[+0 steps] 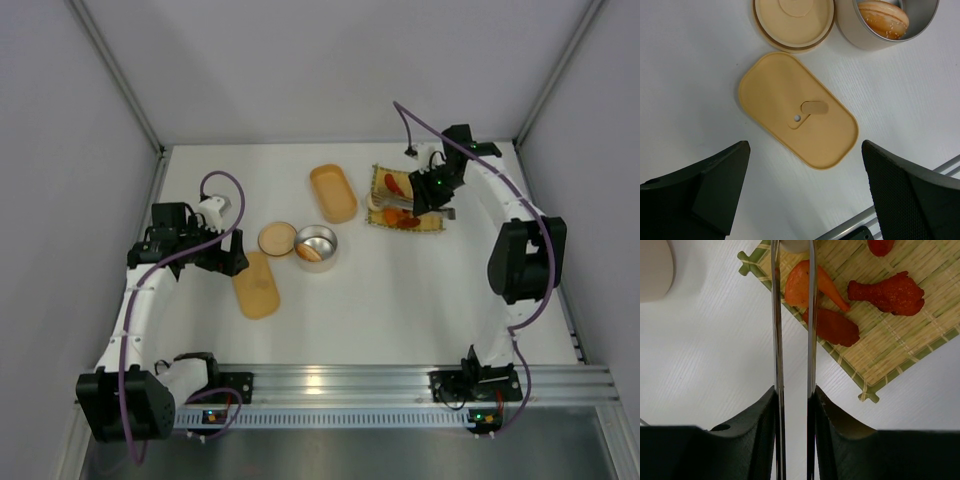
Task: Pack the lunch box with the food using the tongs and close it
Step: Pick up the fake food from the plate.
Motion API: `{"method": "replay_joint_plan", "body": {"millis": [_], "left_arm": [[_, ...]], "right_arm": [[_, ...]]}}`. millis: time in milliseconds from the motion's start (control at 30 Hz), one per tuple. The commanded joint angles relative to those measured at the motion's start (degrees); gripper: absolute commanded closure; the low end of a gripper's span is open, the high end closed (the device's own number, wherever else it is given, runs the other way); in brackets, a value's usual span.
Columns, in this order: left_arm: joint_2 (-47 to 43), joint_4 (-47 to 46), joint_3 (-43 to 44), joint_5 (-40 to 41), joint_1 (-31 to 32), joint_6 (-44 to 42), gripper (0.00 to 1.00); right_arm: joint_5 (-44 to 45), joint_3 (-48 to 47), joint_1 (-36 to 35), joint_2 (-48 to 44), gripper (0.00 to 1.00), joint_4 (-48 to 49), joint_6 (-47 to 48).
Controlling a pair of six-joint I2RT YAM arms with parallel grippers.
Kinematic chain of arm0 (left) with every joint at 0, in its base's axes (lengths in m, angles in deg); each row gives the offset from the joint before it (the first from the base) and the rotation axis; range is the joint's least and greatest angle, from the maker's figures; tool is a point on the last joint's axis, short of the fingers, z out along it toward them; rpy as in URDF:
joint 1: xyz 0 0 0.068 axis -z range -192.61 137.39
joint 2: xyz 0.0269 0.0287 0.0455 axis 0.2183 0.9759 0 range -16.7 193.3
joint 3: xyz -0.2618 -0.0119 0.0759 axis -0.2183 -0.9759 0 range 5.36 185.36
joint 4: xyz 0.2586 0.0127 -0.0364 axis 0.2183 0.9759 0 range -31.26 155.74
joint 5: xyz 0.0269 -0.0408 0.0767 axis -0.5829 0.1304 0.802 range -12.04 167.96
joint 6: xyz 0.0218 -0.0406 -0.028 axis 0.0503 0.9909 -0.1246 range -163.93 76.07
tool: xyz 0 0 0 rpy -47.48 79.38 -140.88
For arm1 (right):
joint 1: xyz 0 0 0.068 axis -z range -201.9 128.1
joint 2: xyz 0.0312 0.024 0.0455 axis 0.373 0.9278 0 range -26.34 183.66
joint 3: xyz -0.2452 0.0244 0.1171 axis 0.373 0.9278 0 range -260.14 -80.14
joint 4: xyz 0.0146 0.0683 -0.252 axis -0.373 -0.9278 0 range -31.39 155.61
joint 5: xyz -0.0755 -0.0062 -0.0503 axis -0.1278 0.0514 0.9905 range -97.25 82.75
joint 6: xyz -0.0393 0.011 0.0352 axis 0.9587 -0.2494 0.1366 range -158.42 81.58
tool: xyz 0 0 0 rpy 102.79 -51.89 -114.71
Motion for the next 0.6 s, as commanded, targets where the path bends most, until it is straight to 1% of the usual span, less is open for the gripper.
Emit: {"method": "replay_joint_plan", "body": {"millis": [0,133,200,433,567], "left_arm": [[0.69,-1.87,0.49,-0.57,-0.03,0.44,0.02],[0.87,-1.95,0.58,-0.66,0.06,0.79,0.02],[0.69,-1.96,0.58,-0.66,0.06,0.7,0.02],[0.6,-1.87,1.02,-0.49,0.06,0.88,0.02],[0.52,-1.78,1.02,-0.4,0.06,0.7,0.02]], "right_arm": [[-3.18,-2.43,1.18,-6.5,0.73,-1.4,0.08],[-6.6,-3.84,0.75,-11.07,0.73,-4.03,-0.53],[-6.96,-4.01,0.04,-12.31,0.73,-4.83,-0.53],[-8.37,-4.02,-5.05,-15.91,0.73,-7.82,-0.53],[-8.11,-2.35,-8.65,-16.97,0.73,-8.26,-0.09]]}}
